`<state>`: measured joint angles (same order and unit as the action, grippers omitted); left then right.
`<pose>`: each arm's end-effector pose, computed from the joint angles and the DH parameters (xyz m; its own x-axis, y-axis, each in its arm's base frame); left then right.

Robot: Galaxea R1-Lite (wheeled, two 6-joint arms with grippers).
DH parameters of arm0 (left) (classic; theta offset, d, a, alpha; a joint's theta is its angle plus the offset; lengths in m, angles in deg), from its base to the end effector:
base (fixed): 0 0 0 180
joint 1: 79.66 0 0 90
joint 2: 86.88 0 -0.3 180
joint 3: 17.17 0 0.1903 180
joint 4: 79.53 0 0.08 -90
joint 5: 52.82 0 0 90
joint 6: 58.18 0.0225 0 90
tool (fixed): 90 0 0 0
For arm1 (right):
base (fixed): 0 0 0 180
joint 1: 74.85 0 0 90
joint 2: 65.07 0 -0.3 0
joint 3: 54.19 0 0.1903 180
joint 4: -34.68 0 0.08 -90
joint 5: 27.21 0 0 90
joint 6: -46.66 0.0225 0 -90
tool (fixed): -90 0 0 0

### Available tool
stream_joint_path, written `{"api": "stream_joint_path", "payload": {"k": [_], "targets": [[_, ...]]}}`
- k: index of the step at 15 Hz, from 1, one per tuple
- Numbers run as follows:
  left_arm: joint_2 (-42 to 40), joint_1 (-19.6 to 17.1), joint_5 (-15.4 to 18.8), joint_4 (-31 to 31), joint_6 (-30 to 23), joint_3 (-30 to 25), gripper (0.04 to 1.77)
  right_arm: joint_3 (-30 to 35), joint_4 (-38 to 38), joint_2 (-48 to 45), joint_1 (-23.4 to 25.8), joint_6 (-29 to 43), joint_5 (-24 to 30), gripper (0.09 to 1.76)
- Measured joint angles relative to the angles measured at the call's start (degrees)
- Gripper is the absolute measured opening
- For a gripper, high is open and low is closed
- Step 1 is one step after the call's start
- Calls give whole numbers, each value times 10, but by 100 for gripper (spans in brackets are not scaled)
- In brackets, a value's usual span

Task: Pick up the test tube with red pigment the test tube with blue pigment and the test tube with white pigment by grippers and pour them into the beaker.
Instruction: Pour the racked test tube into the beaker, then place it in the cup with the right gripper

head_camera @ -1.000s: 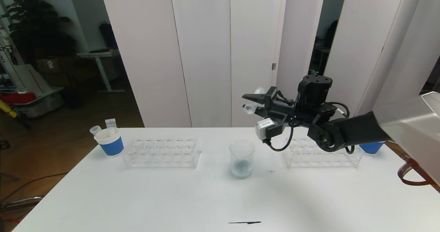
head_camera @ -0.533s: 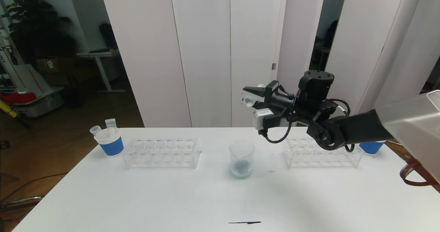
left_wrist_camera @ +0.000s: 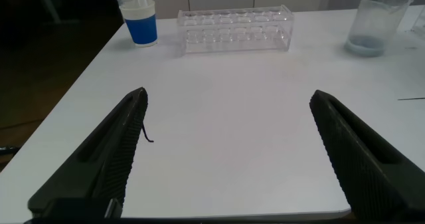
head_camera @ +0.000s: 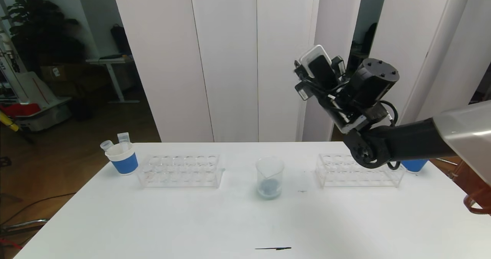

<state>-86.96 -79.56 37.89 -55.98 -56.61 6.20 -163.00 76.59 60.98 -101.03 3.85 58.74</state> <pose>-0.0229 -0.0002 0.0751 0.9999 -0.0141 -0.0017 0.0142 0.9995 0.0274 0.4058 0.1977 0.2289 0.8446 0.3365 0.4163 -0.0261 0.8026 -0.5959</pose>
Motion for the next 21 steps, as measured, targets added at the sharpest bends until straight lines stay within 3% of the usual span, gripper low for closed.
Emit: {"api": "stream_joint_path", "payload": {"k": [2,4,5,7,12,17,21], "targets": [[0,0,0,0,0,0,174,4,-18,-3,-11,100,-152,59],[0,0,0,0,0,0,174,2,-107,-9,-15,206,-283,59],[0,0,0,0,0,0,174,-3,-161,-14,-15,254,-305,59],[0,0,0,0,0,0,174,-15,-238,-30,-13,275,-346,59],[0,0,0,0,0,0,174,-72,-379,-71,18,322,-415,59],[0,0,0,0,0,0,174,-75,-382,-109,102,345,-421,59],[0,0,0,0,0,0,174,-31,-381,-119,197,389,-403,59]]}}
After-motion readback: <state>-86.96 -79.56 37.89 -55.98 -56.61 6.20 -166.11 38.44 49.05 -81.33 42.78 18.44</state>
